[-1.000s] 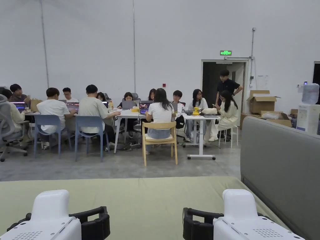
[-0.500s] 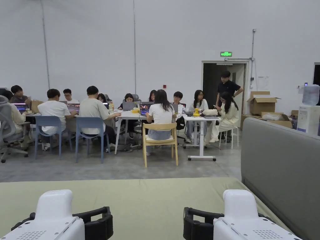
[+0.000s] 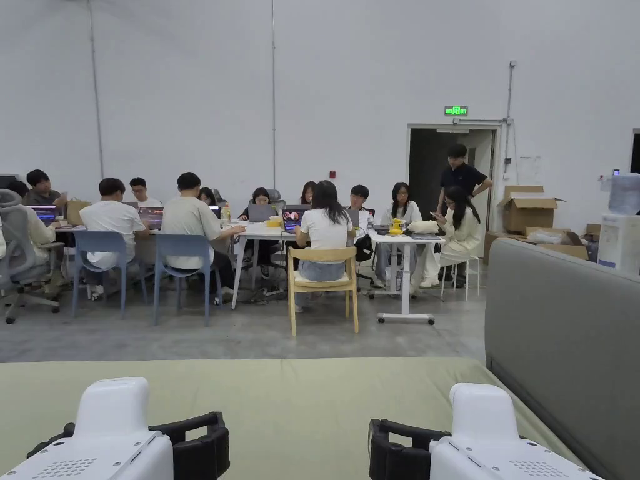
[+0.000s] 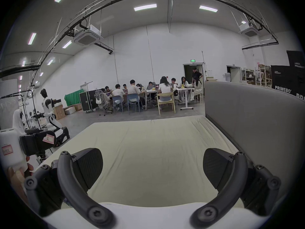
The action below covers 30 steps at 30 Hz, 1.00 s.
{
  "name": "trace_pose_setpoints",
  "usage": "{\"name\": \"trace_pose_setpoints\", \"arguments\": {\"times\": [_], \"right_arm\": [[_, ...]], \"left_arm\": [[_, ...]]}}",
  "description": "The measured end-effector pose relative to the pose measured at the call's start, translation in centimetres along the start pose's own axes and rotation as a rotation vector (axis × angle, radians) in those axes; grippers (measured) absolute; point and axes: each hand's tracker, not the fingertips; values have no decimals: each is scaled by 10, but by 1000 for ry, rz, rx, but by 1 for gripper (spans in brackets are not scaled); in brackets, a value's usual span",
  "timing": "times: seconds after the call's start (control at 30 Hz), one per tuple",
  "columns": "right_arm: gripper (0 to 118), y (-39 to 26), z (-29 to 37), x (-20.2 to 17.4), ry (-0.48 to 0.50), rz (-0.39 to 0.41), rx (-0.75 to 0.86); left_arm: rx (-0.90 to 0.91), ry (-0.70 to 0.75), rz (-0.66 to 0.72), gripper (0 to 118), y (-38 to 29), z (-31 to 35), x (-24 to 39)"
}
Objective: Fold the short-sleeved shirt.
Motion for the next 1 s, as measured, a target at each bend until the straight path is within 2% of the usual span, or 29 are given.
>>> {"name": "trace_pose_setpoints", "arguments": {"times": [0.37, 0.57, 0.67, 0.73, 0.87, 1.0], "right_arm": [[118, 4, 3, -4, -17, 22, 17], [118, 4, 6, 1, 18, -21, 25], [118, 5, 5, -2, -8, 5, 28], [118, 4, 6, -6, -57, 61, 35], [118, 3, 8, -10, -35, 53, 35], [118, 3, 5, -11, -59, 48, 25]], "left_arm": [[4, 1, -2, 118, 2, 4, 0], [4, -6, -2, 118, 2, 5, 2], [8, -6, -7, 118, 2, 6, 3], [10, -7, -9, 118, 2, 6, 3], [10, -6, -3, 118, 3, 6, 3], [4, -6, -7, 118, 1, 6, 3]]}}
